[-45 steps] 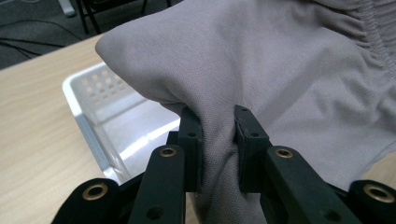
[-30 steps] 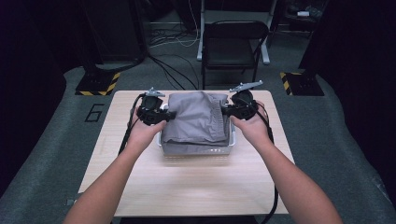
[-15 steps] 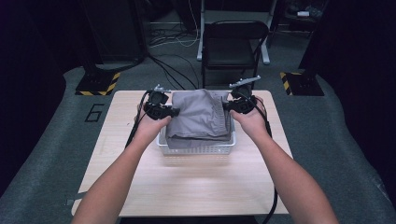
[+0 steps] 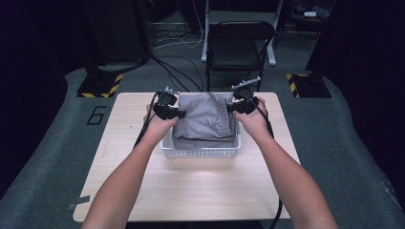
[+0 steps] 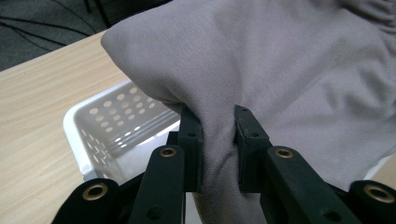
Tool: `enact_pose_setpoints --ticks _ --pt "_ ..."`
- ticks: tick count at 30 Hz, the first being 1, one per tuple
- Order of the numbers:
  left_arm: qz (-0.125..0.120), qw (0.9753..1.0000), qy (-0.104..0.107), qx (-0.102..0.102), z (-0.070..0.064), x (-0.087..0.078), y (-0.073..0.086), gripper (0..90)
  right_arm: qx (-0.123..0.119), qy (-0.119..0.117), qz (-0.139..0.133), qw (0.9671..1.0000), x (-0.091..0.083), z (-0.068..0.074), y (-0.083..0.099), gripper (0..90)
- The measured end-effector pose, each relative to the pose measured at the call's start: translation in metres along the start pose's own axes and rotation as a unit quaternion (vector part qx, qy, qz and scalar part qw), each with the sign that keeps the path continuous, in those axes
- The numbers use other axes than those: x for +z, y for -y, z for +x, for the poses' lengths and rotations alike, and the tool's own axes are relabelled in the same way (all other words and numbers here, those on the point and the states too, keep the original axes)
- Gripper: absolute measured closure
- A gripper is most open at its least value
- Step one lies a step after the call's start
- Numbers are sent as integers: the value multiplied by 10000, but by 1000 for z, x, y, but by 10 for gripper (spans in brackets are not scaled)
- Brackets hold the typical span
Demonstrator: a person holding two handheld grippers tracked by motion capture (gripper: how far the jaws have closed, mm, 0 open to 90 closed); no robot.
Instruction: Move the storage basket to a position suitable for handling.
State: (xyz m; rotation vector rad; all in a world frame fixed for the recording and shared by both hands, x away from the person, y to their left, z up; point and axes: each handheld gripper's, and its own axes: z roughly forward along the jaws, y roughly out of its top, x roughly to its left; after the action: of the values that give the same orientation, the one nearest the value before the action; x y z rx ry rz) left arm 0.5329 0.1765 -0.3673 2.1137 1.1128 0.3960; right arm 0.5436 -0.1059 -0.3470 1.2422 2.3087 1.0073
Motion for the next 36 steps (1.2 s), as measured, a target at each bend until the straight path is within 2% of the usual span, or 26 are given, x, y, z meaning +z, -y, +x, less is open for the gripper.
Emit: enact_pose_setpoints --ticks 7,12,14,21,25,26,31,32,33,36 --pt "-57 9999 7 -149 6 6 2 758 0 11 16 10000 6 -1 -1 789" --pt "-96 9998 -3 -169 8 5 2 758 73 27 13 10000 8 0 -2 790" --pt "-69 9999 -20 -155 9 4 2 758 3 4 35 10000 8 0 -2 789" --pt "-38 9998 -25 -177 12 5 3 758 23 -21 113 9999 12 0 -2 789" --pt "-46 9997 -96 -221 12 7 4 758 115 13 177 9998 15 1 -3 789" --pt "-27 9997 -118 -229 12 8 4 758 67 -11 257 9996 16 1 -3 788" --pt "14 9993 -195 -313 13 13 5 758 162 -75 582 9981 23 1 -7 789" --pt "63 9994 -192 -284 14 14 5 758 105 -46 639 9979 24 1 -9 788" --pt "41 9993 -215 -311 13 15 5 758 192 -32 681 9975 25 2 -10 788" --pt "85 9993 -210 -288 14 17 5 758 159 13 854 9962 29 2 -12 788"
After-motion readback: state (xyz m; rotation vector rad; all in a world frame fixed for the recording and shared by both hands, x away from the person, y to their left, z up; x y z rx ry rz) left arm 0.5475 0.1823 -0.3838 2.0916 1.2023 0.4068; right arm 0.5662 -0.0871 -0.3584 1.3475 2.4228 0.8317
